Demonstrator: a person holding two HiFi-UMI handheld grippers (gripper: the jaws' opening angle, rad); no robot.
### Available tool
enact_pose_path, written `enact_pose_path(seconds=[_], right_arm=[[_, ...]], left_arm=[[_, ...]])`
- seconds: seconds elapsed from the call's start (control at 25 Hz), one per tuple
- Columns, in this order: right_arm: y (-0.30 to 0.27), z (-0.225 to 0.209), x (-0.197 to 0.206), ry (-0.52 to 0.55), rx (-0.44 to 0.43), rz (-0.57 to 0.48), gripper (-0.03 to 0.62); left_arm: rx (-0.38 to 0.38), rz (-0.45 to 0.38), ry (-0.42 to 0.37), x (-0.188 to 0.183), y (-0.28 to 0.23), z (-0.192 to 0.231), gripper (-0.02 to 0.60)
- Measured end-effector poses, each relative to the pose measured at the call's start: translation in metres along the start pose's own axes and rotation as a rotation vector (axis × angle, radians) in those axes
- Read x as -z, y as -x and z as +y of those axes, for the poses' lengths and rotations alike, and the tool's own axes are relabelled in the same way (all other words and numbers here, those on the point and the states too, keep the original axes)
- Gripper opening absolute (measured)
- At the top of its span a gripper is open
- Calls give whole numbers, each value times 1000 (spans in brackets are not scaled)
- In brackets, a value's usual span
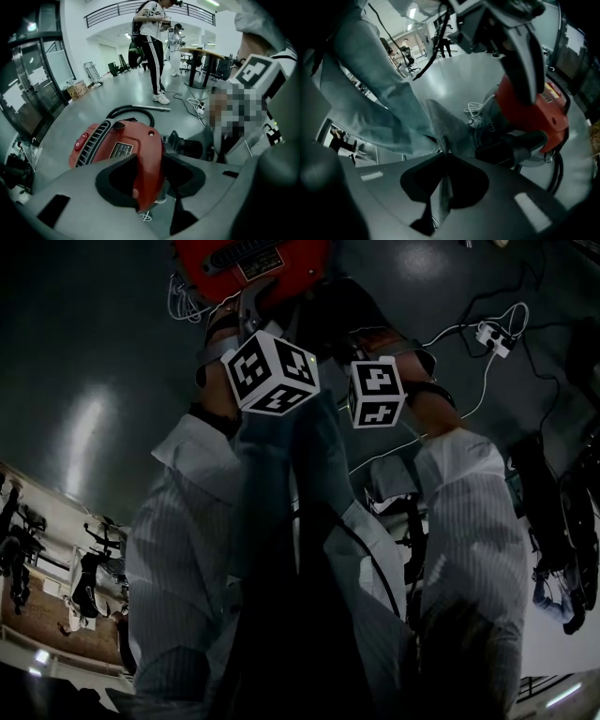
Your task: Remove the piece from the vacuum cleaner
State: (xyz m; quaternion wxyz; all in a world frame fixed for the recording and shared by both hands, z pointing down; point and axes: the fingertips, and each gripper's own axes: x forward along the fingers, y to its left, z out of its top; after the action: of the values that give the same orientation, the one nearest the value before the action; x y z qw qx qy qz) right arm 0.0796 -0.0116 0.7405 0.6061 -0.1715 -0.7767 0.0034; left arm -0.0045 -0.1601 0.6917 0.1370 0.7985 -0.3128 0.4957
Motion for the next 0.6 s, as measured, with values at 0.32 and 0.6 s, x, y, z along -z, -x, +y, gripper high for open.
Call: enact_pose_path(seconds=[0.32, 0.6], right_arm=[[15, 43, 11, -390, 25, -118, 21], [131, -2, -22, -681, 204, -383, 21]], left_arm=[[-38, -28, 43, -3, 5, 13, 173], [-203, -284, 399, -57, 124, 72, 118]])
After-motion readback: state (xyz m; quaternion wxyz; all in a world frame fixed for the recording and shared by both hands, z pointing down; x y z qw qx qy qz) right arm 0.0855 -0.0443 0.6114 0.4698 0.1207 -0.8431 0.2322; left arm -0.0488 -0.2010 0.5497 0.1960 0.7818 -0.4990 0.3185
